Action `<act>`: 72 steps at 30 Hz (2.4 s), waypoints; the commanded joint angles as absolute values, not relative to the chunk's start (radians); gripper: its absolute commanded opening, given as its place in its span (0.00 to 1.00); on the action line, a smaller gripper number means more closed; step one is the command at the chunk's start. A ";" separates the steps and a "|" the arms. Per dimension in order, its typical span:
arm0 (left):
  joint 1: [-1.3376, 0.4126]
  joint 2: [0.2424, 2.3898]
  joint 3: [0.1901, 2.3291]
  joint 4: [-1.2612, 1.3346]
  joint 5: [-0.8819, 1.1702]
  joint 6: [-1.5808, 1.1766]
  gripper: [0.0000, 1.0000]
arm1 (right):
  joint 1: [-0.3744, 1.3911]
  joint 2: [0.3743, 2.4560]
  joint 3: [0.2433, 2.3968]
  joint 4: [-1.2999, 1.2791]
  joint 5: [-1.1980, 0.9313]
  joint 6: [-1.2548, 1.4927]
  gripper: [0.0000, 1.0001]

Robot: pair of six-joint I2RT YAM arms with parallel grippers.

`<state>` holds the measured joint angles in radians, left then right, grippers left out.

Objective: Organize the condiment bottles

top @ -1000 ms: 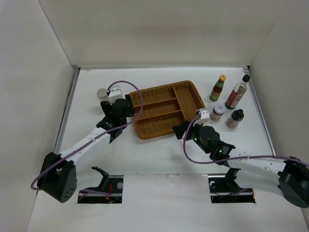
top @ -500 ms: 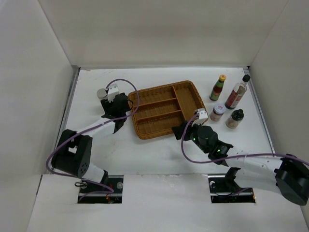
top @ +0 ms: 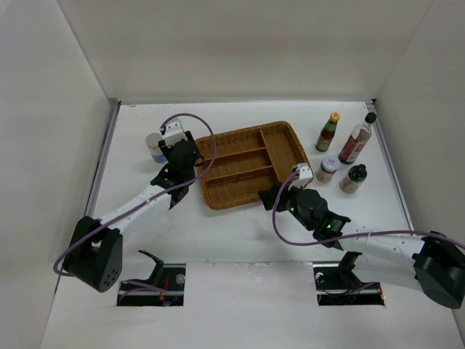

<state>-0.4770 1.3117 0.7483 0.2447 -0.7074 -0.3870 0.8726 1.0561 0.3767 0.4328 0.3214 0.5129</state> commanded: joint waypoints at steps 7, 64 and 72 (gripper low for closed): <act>-0.558 1.469 0.978 0.348 -0.657 -0.357 0.32 | 0.877 1.043 0.376 0.505 0.330 0.506 0.68; -0.142 1.605 1.032 0.143 -0.641 -0.445 0.64 | 0.871 1.009 0.373 0.488 0.319 0.514 0.91; -0.231 1.347 0.982 0.185 -0.686 -0.431 0.34 | 0.869 0.967 0.353 0.494 0.334 0.520 0.90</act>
<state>-0.1761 1.5433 0.9680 0.0822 -0.6483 -0.4404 0.8696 1.0058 0.3603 0.4347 0.3214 0.5167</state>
